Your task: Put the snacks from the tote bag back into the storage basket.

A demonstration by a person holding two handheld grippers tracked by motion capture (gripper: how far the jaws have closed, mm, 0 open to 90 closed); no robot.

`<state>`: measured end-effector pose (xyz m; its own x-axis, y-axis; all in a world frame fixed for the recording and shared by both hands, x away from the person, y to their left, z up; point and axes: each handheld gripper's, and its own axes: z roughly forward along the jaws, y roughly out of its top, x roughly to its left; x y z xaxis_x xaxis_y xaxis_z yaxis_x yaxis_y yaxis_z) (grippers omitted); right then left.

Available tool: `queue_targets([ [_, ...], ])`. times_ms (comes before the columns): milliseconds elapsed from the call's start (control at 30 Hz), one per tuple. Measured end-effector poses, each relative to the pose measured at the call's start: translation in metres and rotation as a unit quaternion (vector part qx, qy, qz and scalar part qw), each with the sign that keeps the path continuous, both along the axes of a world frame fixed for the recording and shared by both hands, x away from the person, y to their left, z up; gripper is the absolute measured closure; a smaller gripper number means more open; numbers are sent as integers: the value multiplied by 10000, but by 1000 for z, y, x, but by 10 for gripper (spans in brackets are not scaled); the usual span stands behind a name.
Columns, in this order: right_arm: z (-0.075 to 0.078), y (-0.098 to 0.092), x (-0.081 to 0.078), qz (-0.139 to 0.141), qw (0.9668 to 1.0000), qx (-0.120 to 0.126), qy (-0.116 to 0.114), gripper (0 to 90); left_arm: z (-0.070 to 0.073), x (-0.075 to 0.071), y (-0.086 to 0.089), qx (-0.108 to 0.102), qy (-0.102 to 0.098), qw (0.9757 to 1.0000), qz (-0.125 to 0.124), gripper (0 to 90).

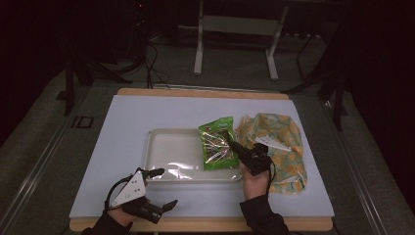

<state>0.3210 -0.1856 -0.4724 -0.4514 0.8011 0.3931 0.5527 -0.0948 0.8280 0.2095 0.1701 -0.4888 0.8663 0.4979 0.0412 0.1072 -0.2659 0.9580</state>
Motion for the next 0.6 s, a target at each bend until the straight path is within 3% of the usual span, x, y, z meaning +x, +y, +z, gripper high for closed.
queue_targets([
  [133, -12, -1, -3, -122, 9997, 151, 156, 892, 0, 0, 0, -2, -5, 10000, -4, 17],
  [600, -36, 3, -9, -353, 9983, 174, 437, 891, 1, -1, 0, -22, -20, 10000, -15, 17],
])
